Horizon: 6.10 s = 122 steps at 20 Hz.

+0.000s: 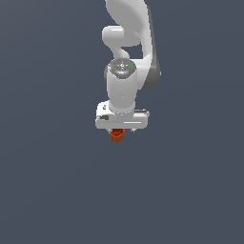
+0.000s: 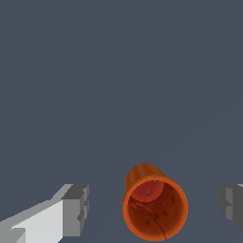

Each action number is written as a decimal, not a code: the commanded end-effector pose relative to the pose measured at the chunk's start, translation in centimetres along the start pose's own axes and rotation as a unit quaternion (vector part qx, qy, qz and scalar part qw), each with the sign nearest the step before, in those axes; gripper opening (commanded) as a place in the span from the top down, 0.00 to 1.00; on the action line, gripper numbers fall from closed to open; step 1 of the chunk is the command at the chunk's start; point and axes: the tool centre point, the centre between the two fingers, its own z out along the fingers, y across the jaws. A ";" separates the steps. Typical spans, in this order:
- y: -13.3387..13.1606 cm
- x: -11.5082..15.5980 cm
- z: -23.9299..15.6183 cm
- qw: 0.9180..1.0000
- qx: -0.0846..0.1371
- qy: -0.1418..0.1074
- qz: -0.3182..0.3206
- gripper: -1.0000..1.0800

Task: Pick up the object and move it to a goal position.

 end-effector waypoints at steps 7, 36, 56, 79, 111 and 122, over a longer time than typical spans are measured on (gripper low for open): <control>0.0 0.8 -1.0 1.000 0.005 0.014 0.001 0.38; -0.4 -3.2 5.0 0.986 -0.052 0.108 0.115 0.38; -1.4 -5.6 6.7 0.976 -0.043 0.148 0.152 0.38; -1.0 -4.9 9.5 0.976 -0.043 0.149 0.153 1.00; -11.5 -6.0 -6.7 0.976 -0.043 0.149 0.154 1.00; -16.7 -6.2 -14.4 0.976 -0.043 0.149 0.154 1.00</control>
